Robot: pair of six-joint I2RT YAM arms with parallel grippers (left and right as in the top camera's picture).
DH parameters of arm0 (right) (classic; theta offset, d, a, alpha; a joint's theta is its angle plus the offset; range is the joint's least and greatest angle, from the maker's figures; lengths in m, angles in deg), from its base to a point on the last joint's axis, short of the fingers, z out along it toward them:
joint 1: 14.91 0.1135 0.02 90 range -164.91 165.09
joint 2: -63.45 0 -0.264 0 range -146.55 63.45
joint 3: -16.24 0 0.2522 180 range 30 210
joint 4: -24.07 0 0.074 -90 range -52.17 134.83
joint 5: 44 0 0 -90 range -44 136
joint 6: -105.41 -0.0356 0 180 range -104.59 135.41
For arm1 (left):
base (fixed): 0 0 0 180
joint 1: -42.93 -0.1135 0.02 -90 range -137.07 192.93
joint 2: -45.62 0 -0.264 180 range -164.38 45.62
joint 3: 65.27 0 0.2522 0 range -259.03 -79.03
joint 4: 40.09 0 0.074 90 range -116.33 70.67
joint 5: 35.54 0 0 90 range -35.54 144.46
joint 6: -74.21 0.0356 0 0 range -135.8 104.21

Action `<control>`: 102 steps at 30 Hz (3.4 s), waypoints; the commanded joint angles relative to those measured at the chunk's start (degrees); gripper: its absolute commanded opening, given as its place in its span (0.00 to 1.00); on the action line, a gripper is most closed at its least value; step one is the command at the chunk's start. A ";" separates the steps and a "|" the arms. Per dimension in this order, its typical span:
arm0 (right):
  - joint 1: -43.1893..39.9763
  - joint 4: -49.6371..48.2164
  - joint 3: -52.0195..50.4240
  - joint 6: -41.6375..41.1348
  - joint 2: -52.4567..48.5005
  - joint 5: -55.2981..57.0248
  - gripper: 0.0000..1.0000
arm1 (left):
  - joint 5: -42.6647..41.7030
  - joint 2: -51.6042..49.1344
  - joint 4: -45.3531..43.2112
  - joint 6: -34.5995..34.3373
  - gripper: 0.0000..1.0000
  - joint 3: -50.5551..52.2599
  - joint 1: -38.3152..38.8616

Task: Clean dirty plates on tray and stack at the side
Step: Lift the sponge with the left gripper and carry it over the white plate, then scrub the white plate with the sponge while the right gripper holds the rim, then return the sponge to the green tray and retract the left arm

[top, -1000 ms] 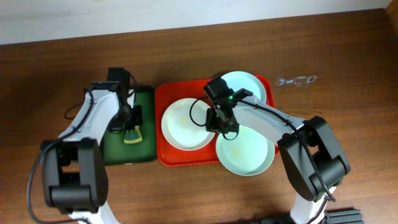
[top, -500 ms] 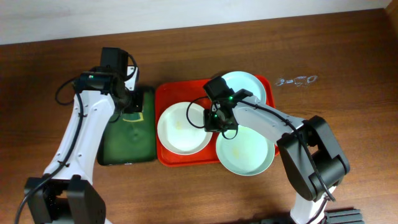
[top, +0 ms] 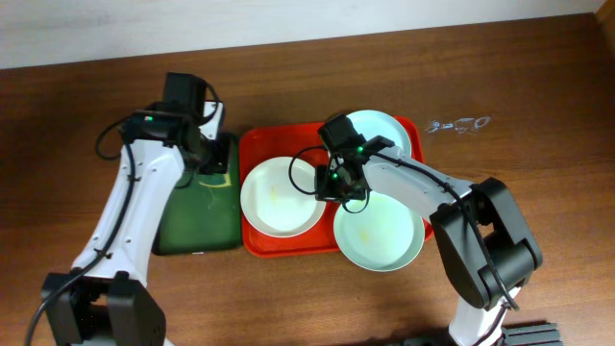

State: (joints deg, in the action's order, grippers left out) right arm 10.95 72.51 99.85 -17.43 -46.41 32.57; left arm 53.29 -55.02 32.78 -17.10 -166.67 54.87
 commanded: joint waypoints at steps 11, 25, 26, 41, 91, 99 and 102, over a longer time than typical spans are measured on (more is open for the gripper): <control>-0.04 0.50 -0.31 1.57 -0.15 -1.33 0.04 | -2.12 -8.00 -2.91 -9.60 0.00 -1.22 11.39; 0.00 0.46 -0.31 2.64 -0.15 -1.33 0.04 | -9.55 -22.75 -4.39 -9.33 0.00 -1.22 11.61; 0.00 0.44 -0.31 2.62 -0.15 -1.33 0.04 | -10.95 -22.77 -4.35 -9.33 0.00 -1.22 11.58; 0.04 0.37 -0.76 2.62 -0.17 -1.36 0.04 | -9.55 -22.80 -2.82 -7.82 0.00 -1.22 11.58; 0.04 0.46 -0.81 2.62 -0.17 -1.38 0.04 | -16.33 -12.83 -13.44 -9.35 0.00 13.03 12.44; 0.04 0.46 -0.81 2.62 -0.17 -1.38 0.04 | -4.42 -10.47 -7.85 -9.84 0.00 4.44 11.41; 0.04 0.46 -0.81 2.62 -0.17 -1.36 0.04 | -1.14 -12.61 -7.69 -9.84 0.00 5.33 11.45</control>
State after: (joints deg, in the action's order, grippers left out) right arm 10.89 73.31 99.17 -15.39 -46.46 32.15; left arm 46.82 -67.00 25.20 -27.22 -161.40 66.59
